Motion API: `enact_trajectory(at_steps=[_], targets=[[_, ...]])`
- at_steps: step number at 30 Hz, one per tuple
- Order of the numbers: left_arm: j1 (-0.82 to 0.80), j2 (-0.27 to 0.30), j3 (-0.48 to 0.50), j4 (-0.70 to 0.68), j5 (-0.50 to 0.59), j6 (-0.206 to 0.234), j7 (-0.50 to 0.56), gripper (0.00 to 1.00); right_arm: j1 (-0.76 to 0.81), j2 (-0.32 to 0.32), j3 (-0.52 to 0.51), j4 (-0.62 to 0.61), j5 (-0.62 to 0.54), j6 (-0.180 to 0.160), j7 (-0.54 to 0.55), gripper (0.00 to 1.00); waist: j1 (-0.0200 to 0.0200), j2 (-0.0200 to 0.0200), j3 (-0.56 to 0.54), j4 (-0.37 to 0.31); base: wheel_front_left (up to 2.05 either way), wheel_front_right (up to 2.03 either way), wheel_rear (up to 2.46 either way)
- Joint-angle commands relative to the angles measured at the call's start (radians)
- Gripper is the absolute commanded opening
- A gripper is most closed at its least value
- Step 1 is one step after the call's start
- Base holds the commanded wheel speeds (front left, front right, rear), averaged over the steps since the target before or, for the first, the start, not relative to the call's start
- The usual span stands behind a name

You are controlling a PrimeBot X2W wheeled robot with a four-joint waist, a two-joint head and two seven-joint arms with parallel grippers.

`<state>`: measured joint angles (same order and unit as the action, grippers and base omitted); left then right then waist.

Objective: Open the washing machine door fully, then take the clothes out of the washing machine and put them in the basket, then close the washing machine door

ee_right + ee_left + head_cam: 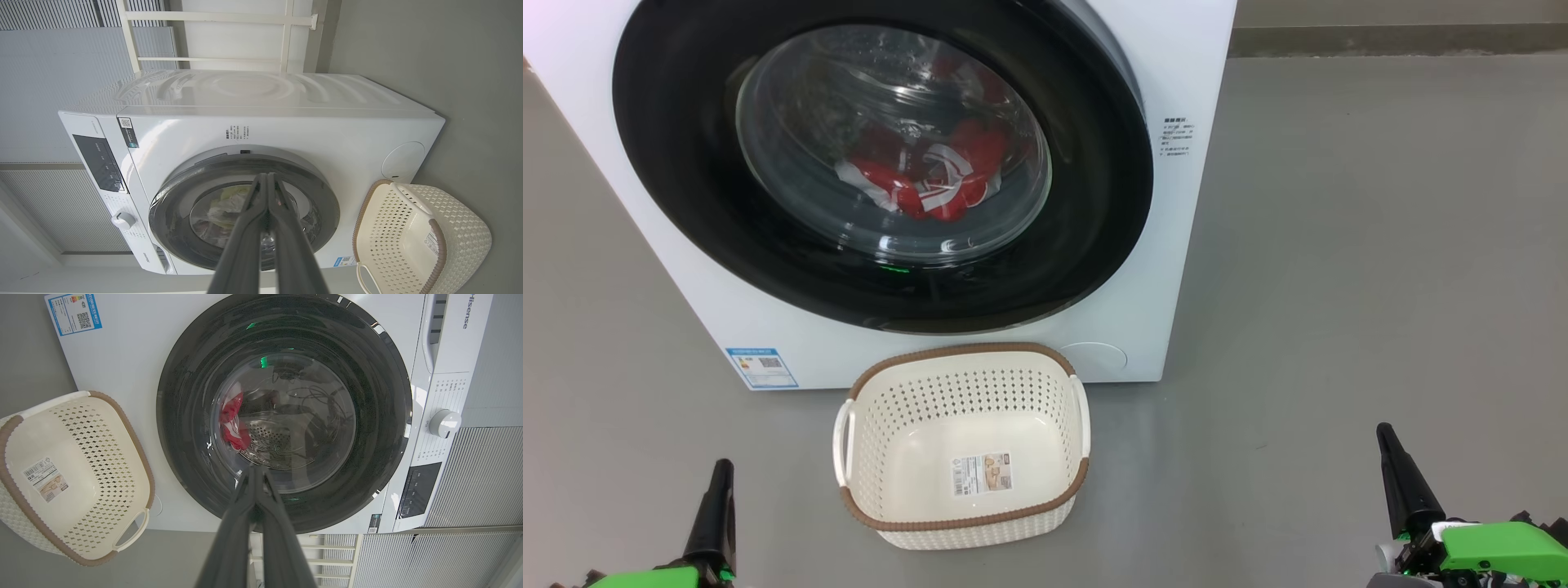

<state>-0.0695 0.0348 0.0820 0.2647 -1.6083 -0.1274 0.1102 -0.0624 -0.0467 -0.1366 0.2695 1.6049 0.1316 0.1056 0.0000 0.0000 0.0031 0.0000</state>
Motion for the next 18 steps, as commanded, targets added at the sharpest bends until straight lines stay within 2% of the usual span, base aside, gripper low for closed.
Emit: enact_trajectory(at_steps=[1, 5, 6, 11, 15, 18], targets=[[-0.038, 0.015, 0.031, -0.020, -0.001, -0.003, 0.003, 0.00, -0.046, -0.004, 0.023, -0.025, 0.004, -0.001, 0.007, 0.00, 0.0000, 0.0000, 0.000, 0.000, 0.00, 0.00, 0.00], [-0.038, 0.015, 0.031, -0.020, -0.001, -0.003, 0.003, 0.00, -0.046, -0.004, 0.023, -0.025, 0.004, -0.001, 0.007, 0.00, 0.0000, 0.0000, 0.000, 0.000, 0.00, 0.00, 0.00], [0.001, -0.001, 0.000, 0.003, 0.000, 0.000, 0.000, 1.00, 0.001, 0.000, 0.000, 0.003, 0.000, 0.000, 0.000, 1.00, 0.0000, 0.0000, 0.000, 0.000, 0.00, 0.00, 0.00], [0.011, -0.007, -0.003, 0.016, -0.001, 0.001, -0.008, 1.00, 0.004, 0.003, 0.006, 0.021, 0.002, 0.000, -0.007, 1.00, 0.0003, 0.0000, 0.001, 0.001, 0.00, 0.00, 0.00], [0.011, -0.007, -0.005, 0.005, 0.000, 0.001, -0.019, 1.00, -0.002, 0.003, 0.014, 0.017, 0.006, 0.000, -0.017, 1.00, 0.0022, 0.0000, -0.002, 0.002, 0.00, 0.00, 0.00], [0.011, -0.006, -0.006, 0.000, 0.000, 0.000, -0.025, 1.00, -0.005, 0.003, 0.019, 0.014, 0.007, 0.000, -0.023, 1.00, 0.0010, 0.0000, -0.001, 0.003, 0.00, 0.00, 0.00]])
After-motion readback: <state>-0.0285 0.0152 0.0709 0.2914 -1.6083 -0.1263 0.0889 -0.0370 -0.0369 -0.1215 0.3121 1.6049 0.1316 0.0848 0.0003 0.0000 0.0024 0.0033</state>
